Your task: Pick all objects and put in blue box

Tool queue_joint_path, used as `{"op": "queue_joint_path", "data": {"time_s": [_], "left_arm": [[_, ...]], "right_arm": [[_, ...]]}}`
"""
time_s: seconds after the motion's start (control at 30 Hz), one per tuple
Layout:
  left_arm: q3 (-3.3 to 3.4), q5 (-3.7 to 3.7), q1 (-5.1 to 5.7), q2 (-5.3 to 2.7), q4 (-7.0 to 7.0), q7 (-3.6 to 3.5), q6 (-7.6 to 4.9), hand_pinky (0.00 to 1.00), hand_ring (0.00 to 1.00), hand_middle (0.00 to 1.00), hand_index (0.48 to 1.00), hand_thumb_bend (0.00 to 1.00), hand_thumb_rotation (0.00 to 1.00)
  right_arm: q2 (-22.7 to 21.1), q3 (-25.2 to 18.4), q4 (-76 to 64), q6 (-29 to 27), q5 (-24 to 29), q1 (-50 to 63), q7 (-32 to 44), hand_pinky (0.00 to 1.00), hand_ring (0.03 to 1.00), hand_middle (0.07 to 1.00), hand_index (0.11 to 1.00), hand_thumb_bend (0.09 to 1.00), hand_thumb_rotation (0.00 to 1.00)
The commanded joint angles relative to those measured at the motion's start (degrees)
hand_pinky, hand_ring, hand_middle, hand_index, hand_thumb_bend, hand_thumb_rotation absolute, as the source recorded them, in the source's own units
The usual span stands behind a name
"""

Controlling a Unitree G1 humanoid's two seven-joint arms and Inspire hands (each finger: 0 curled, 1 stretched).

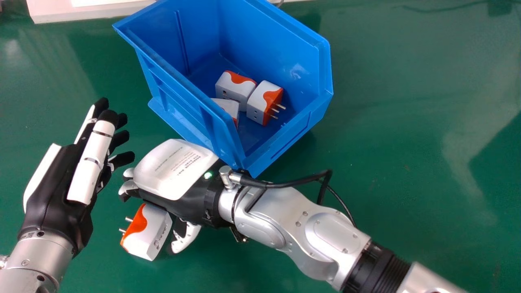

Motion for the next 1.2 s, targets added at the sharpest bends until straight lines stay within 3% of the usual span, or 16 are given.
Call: {"op": "queue_joint_path", "data": {"time_s": [0.0,0.2,0.37,0.53,1.17], "left_arm": [[-0.44,0.86,0.17,-0.11,-2.27,0.62,-1.20,0.89,0.95,0.96,1.000,0.39,1.00],[-1.59,2.09,0.39,-0.68,-3.61,1.21,-0.85,0.90,0.95,0.96,1.000,0.39,1.00],[-2.17,2.48,0.43,-0.95,-4.35,1.42,-0.56,0.91,0.96,0.96,1.000,0.39,1.00],[-2.44,2.40,0.33,-1.04,-4.96,1.53,-0.05,0.91,0.96,0.97,1.000,0.39,1.00],[-2.89,2.03,0.54,-1.50,-5.44,1.41,-0.36,0.92,0.97,0.98,1.000,0.38,1.00]], "right_arm": [[1.0,0.4,-0.1,-1.1,-0.2,-2.7,-0.8,0.75,0.836,0.891,0.797,0.373,0.44],[1.1,1.3,1.9,-2.3,-0.2,-4.4,-1.2,0.75,0.830,0.884,0.794,0.355,0.49],[1.2,2.2,3.1,-2.8,-0.8,-5.8,-1.6,0.74,0.832,0.884,0.797,0.353,0.50],[1.3,3.1,3.5,-2.9,-2.0,-6.7,-1.4,0.73,0.829,0.882,0.793,0.352,0.47],[-0.6,7.5,6.4,-7.6,-9.1,-11.1,-6.0,0.73,0.838,0.881,0.782,0.450,0.20]]}}
